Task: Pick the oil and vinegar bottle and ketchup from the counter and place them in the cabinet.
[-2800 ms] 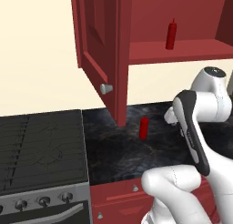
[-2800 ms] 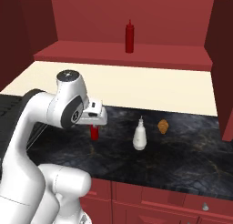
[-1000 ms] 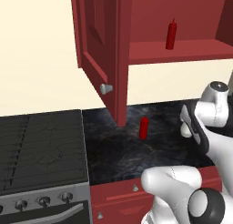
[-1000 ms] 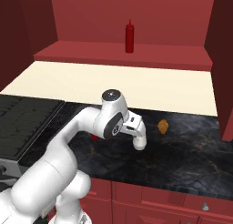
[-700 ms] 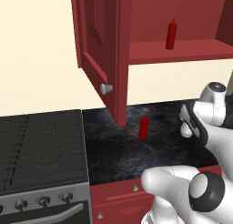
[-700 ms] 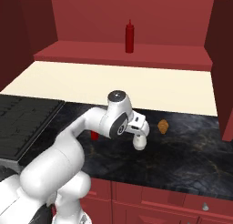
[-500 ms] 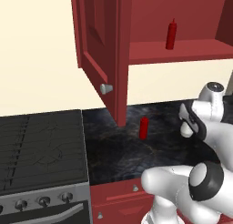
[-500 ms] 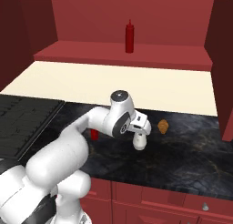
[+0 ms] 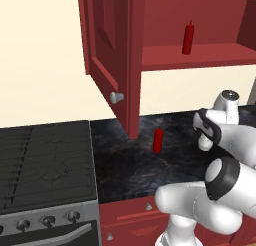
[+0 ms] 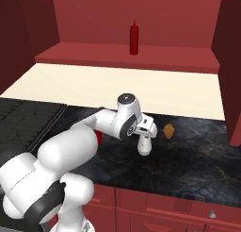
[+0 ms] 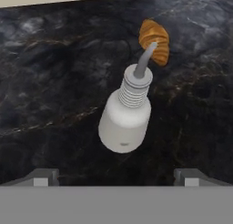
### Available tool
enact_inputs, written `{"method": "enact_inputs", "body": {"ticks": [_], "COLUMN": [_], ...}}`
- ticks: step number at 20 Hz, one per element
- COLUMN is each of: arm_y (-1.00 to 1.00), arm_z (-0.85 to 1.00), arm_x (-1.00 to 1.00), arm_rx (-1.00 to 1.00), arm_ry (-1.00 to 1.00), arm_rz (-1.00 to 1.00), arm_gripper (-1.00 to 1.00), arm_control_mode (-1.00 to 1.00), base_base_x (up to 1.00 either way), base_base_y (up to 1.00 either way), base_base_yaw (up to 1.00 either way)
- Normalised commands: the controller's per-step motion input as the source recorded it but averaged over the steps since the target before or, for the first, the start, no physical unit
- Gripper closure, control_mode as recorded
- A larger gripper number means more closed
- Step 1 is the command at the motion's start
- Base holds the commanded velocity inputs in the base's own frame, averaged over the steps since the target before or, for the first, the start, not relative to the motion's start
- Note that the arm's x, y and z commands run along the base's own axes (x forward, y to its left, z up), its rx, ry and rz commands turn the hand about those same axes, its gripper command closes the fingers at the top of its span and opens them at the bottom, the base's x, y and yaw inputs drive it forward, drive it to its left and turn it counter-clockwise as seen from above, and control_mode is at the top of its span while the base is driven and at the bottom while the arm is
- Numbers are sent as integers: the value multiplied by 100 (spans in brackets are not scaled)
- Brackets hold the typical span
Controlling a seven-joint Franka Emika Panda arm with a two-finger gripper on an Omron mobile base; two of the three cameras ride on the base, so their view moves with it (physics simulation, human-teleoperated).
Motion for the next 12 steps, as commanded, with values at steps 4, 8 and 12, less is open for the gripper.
{"method": "enact_inputs", "body": {"ticks": [4,8,12], "arm_y": [-12,-13,-14], "arm_z": [-4,-1,-9], "arm_x": [30,27,25], "arm_rx": [0,0,0], "arm_ry": [0,0,0], "arm_rz": [0,0,0], "arm_gripper": [-100,-100,-100], "arm_control_mode": [-100,-100,-100], "base_base_x": [0,0,0], "base_base_y": [0,0,0], "base_base_yaw": [0,0,0]}}
